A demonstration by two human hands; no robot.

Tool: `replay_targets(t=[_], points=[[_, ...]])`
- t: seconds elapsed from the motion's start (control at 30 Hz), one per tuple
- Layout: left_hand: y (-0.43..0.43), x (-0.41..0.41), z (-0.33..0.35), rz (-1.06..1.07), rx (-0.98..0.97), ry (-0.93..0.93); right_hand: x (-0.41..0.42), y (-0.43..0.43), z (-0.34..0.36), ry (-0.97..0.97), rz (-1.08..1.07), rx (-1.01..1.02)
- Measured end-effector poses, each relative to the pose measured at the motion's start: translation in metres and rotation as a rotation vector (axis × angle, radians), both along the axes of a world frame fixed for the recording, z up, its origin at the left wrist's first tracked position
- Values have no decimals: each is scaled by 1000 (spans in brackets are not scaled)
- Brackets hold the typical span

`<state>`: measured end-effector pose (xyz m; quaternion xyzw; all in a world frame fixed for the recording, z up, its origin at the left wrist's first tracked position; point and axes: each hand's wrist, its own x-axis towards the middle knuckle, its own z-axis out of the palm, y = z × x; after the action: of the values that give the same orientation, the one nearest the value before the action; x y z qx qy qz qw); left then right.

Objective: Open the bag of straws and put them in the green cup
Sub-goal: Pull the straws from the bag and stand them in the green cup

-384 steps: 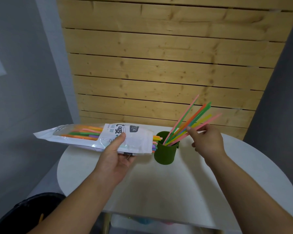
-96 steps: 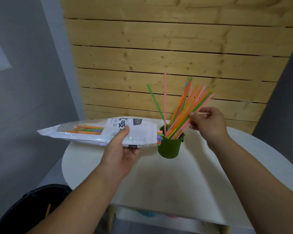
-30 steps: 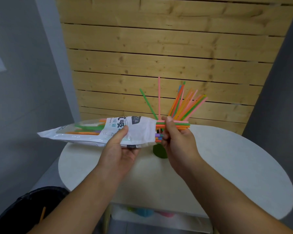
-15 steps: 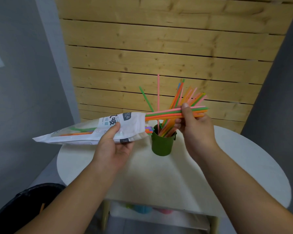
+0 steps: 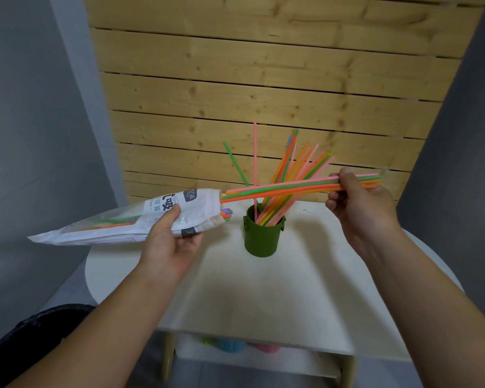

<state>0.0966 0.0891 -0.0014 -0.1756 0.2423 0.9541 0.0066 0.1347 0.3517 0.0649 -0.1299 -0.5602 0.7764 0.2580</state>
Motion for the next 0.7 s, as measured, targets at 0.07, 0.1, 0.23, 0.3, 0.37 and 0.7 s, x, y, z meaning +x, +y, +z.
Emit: replay_targets(t=[0.07,0.1,0.23,0.3,0.37,0.7], points=[[1,-1,-1,-4,3,5,2,6,1,-13,-14,-3],[1,-1,-2,-6,5,6,4,9,2,-17,-21,-7],[4,-1,-4,-10,1,3,9,18,5,-15,-51,-22],[6,-2,-5,-20,2,5,11,24,6,-14,-59,-26],[8,-3,-7,-26,0,10,13,31,6,-12,-69,-23],[18,-2,-11,-20,-3,41,16,53,-9,-124,-174,125]])
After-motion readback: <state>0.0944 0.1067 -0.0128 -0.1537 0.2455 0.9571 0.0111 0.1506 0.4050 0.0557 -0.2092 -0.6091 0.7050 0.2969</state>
